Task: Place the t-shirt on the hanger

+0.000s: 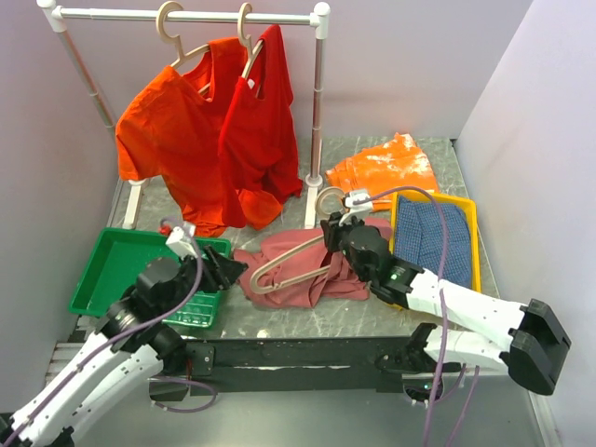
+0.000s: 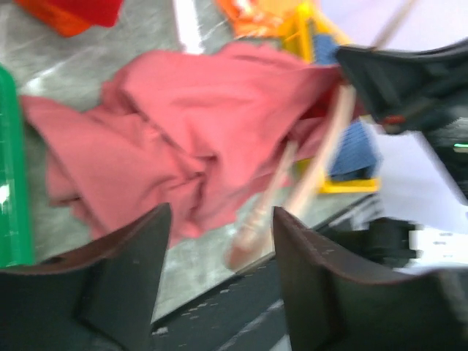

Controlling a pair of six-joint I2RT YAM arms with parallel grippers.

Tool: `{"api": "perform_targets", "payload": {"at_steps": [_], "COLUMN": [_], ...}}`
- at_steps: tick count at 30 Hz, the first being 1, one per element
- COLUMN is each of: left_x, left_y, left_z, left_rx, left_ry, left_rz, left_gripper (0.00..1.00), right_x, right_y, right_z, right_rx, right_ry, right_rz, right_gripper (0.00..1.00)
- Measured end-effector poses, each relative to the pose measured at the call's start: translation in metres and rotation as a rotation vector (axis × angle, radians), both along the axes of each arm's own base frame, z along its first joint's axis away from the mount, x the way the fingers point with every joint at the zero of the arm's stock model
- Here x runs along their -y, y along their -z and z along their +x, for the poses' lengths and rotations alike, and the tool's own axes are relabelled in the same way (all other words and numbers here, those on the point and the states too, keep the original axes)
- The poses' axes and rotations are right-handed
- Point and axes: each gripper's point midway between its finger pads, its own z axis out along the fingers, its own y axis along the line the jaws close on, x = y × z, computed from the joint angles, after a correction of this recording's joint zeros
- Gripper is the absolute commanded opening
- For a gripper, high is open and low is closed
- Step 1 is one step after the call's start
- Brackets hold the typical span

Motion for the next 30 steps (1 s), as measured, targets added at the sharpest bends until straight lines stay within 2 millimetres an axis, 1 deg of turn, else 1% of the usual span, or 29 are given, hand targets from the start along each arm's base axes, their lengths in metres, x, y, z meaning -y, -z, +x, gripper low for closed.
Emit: {"api": "perform_targets", "payload": {"at_steps": [3, 6, 9, 10, 14, 15, 17, 19, 21, 24, 26, 27, 28, 30], "left_x": [-0.002, -0.008, -0.009, -0.006, 0.012, 0.019, 0.04, 0.069, 0.099, 0.136, 0.149, 0.152, 0.153, 0.154], "left_y": [-0.014, -0.026, -0.034, -0.035, -0.041, -0.043, -0.043, -0.036, -0.024, 0.007, 0.031, 0.042, 0.055, 0.073], "left_z": [-0.007, -0.013, -0.011, -0.009, 0.003, 0.005, 0.003, -0.011, -0.031, -0.056, -0.067, -0.07, -0.07, -0.064], "left_rx": [0.038, 0.088, 0.118, 0.116, 0.095, 0.093, 0.085, 0.08, 0.066, 0.032, 0.006, -0.007, -0.021, -0.037], "left_ry": [-0.002, -0.015, -0.014, -0.006, 0.053, 0.073, 0.136, 0.214, 0.29, 0.327, 0.313, 0.308, 0.281, 0.229], "left_rz": [-0.061, -0.114, -0.105, -0.08, 0.031, 0.057, 0.104, 0.161, 0.228, 0.346, 0.411, 0.436, 0.466, 0.504], "left_gripper": [0.59, 0.58, 0.57, 0.53, 0.52, 0.52, 0.54, 0.56, 0.57, 0.6, 0.61, 0.62, 0.63, 0.62], "right_x": [-0.001, -0.005, -0.009, -0.01, -0.014, -0.015, -0.017, -0.017, -0.017, -0.017, -0.017, -0.017, -0.017, -0.017], "right_y": [-0.001, -0.007, -0.012, -0.012, -0.011, -0.011, -0.008, -0.006, -0.003, -0.002, -0.002, -0.001, -0.001, -0.001], "right_z": [0.008, 0.016, 0.023, 0.025, 0.032, 0.033, 0.035, 0.036, 0.036, 0.035, 0.035, 0.035, 0.035, 0.035], "right_rx": [-0.02, -0.028, -0.035, -0.038, -0.046, -0.048, -0.053, -0.058, -0.063, -0.067, -0.069, -0.071, -0.073, -0.073], "right_ry": [0.041, 0.072, 0.099, 0.107, 0.128, 0.131, 0.135, 0.137, 0.139, 0.141, 0.142, 0.142, 0.143, 0.142], "right_rz": [-0.013, -0.013, -0.008, -0.011, -0.026, -0.03, -0.037, -0.041, -0.047, -0.047, -0.044, -0.046, -0.044, -0.044], "right_gripper": [0.0, 0.0, 0.0, 0.0, 0.0, 0.0, 0.0, 0.0, 0.0, 0.0, 0.0, 0.0, 0.0, 0.0]}}
